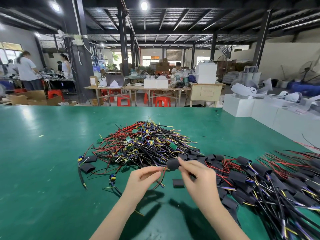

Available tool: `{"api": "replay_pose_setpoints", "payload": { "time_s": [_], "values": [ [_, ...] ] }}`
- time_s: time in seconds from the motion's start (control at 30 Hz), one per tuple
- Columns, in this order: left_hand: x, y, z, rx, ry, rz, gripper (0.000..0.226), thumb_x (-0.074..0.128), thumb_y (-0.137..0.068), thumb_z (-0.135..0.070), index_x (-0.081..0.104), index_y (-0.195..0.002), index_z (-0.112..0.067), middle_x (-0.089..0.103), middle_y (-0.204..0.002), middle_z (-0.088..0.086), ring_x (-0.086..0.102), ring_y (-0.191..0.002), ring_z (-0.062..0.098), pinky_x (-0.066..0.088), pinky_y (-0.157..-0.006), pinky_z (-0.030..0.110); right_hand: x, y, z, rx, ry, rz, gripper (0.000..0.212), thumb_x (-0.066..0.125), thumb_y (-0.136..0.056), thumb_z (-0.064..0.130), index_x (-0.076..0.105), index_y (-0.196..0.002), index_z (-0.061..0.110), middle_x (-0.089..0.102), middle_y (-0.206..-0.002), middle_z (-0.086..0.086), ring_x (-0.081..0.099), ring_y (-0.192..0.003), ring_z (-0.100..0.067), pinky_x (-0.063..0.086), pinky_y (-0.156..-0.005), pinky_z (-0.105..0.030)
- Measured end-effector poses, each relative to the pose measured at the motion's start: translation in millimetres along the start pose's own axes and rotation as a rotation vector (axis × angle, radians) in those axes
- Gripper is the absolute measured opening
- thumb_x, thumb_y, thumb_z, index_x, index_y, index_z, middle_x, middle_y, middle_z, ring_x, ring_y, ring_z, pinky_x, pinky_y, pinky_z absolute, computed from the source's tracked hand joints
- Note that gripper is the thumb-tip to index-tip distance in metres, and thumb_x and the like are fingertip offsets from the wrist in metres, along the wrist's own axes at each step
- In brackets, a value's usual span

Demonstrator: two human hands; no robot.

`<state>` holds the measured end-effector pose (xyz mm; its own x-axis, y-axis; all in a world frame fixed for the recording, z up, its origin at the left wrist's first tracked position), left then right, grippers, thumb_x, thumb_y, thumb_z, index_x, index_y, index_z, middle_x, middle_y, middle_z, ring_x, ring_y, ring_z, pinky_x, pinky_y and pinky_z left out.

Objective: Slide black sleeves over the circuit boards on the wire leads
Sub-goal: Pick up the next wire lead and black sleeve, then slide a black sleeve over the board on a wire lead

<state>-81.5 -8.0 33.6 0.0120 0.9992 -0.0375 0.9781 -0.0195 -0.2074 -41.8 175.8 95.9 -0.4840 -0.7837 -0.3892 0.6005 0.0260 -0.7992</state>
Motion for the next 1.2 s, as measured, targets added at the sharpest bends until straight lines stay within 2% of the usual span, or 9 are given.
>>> {"api": "replay_pose_setpoints", "payload": {
  "time_s": [0.13,0.23,0.3,0.5,0.67,0.83,1.0,1.1,1.2],
  "values": [
    [-41,-2,-15,0.196,-0.490,-0.279,0.026,0.071,-0.083,-0.002,0.073,-0.102,-0.020,0.071,-0.102,-0.010,0.064,-0.094,0.007,0.047,-0.090,0.019,-74,-12,-7,-0.126,0.421,-0.360,0.028,0.061,-0.087,0.008,0.070,-0.112,0.013,0.072,-0.091,-0.004,0.062,-0.075,-0.021,0.044,-0.067,-0.035],
    [-82,-2,-16,0.148,-0.732,-0.506,0.032,0.072,-0.081,-0.005,0.069,-0.111,-0.015,0.066,-0.113,0.004,0.055,-0.109,0.025,0.040,-0.098,0.037,-131,-10,-39,0.107,0.655,-0.582,0.028,0.054,-0.093,0.013,0.064,-0.120,0.014,0.067,-0.086,-0.013,0.058,-0.073,-0.036,0.040,-0.061,-0.039],
    [-105,-5,-10,0.031,-0.875,-0.591,0.040,0.073,-0.080,-0.011,0.065,-0.119,-0.012,0.062,-0.120,0.012,0.049,-0.116,0.034,0.037,-0.099,0.042,-152,-4,-65,0.308,0.674,-0.583,0.034,0.057,-0.091,0.007,0.059,-0.124,0.012,0.063,-0.092,-0.019,0.058,-0.081,-0.040,0.042,-0.061,-0.040],
    [-144,-6,18,-0.245,-1.064,-0.604,0.049,0.064,-0.089,-0.029,0.052,-0.134,-0.015,0.049,-0.140,0.013,0.036,-0.129,0.035,0.034,-0.102,0.046,-148,4,-111,0.609,0.800,-0.262,0.021,0.069,-0.082,0.010,0.068,-0.094,-0.007,0.061,-0.095,-0.034,0.048,-0.093,-0.050,0.043,-0.072,-0.050],
    [-149,-8,30,-0.287,-1.006,-0.567,0.028,0.066,-0.088,-0.033,0.070,-0.112,-0.019,0.062,-0.122,0.014,0.046,-0.118,0.038,0.040,-0.097,0.043,-127,-6,-86,0.400,0.772,-0.330,0.042,0.071,-0.082,0.018,0.062,-0.116,-0.005,0.054,-0.123,-0.032,0.043,-0.108,-0.049,0.039,-0.082,-0.059],
    [-121,-16,12,0.016,-0.973,-0.492,0.049,0.076,-0.080,-0.021,0.061,-0.125,-0.009,0.060,-0.124,0.014,0.045,-0.118,0.034,0.036,-0.100,0.043,-87,-15,-54,0.133,0.700,-0.288,0.043,0.060,-0.084,0.026,0.063,-0.116,-0.002,0.058,-0.119,-0.027,0.051,-0.099,-0.046,0.045,-0.077,-0.052],
    [-81,-27,23,0.105,-0.952,-0.218,0.056,0.062,-0.093,-0.022,0.041,-0.144,-0.011,0.053,-0.139,0.004,0.042,-0.128,0.024,0.034,-0.107,0.039,-26,-9,-56,0.059,0.603,0.184,0.032,0.072,-0.082,0.025,0.069,-0.111,0.011,0.068,-0.101,-0.008,0.060,-0.093,-0.035,0.049,-0.075,-0.042],
    [-79,-26,29,0.069,-0.906,-0.240,0.051,0.062,-0.093,-0.027,0.047,-0.139,-0.013,0.062,-0.117,0.002,0.052,-0.110,0.021,0.039,-0.096,0.035,10,11,-69,0.035,0.563,0.536,0.030,0.058,-0.090,0.036,0.065,-0.116,0.026,0.064,-0.113,0.006,0.053,-0.110,-0.019,0.042,-0.089,-0.034],
    [-82,-27,30,0.063,-0.907,-0.278,0.042,0.065,-0.091,-0.028,0.057,-0.131,-0.016,0.056,-0.102,0.001,0.049,-0.102,0.020,0.039,-0.089,0.034,31,22,-65,0.035,0.470,0.616,0.034,0.054,-0.092,0.040,0.062,-0.122,0.027,0.056,-0.128,0.011,0.045,-0.120,-0.013,0.037,-0.098,-0.029]
  ]
}}
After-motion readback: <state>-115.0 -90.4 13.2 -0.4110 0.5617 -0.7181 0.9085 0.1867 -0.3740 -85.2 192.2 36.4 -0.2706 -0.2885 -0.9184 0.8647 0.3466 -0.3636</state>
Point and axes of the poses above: each hand's wrist, its own y-axis away from the middle knuckle, its own x-axis out of the palm, z = x × y, the point moved 8 cm from there along -y, towards the middle knuckle
